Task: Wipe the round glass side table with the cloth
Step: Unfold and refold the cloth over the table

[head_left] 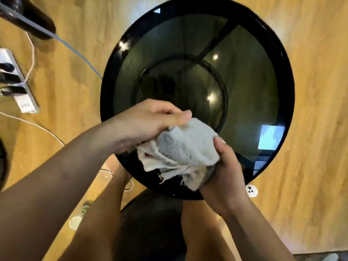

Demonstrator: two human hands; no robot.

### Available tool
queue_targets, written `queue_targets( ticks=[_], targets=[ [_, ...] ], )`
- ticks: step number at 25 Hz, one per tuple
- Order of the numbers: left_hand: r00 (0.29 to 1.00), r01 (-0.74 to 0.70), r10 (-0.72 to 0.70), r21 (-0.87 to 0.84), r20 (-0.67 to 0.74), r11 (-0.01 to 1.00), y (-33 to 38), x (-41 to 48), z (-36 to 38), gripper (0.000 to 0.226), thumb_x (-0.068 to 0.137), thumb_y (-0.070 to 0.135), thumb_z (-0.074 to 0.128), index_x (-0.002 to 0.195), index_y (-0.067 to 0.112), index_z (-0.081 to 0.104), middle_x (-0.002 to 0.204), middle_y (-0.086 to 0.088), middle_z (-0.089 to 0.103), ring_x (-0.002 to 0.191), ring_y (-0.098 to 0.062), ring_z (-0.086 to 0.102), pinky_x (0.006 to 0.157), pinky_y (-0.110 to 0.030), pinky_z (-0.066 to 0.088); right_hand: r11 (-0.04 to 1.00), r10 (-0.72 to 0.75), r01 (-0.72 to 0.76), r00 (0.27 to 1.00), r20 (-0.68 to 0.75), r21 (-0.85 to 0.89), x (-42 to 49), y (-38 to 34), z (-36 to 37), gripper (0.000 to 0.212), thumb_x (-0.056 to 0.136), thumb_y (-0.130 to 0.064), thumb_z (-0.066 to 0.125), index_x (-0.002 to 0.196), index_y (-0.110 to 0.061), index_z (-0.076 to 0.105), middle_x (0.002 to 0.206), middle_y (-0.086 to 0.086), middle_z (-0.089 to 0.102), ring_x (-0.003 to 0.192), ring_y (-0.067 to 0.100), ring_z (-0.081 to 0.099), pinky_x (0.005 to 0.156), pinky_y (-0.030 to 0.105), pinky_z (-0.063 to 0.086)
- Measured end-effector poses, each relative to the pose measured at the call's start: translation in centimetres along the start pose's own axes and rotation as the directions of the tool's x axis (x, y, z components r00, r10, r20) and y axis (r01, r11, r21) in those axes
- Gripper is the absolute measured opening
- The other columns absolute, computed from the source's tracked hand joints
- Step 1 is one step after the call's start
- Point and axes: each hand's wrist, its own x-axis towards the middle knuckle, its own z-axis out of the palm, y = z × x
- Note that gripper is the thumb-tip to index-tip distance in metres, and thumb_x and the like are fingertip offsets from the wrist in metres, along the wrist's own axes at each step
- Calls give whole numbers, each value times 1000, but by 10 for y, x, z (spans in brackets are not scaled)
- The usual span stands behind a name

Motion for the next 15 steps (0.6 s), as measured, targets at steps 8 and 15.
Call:
queue_targets(
  ticks=[8,15],
  targets=[
    [942,-225,124,-316,-312,922,-82,-29,32,35,69,49,78,100,35,68,98,7,78,90,-10,75,68,-21,58,950,-184,237,950,252,-202,54,2,19,48,82,-22,60,130,-19,59,126,8,70,116,27,68,92,47,58],
    [736,-431,161,-273,-657,860,-116,-6,17,21,69,19,84,82,14,68,72,4,73,62,-7,67,52,-16,50,786,-241,476,822,515,-393,100,20,-4,36,87,-3,59,115,-24,70,114,6,75,107,21,71,83,32,58]
  ],
)
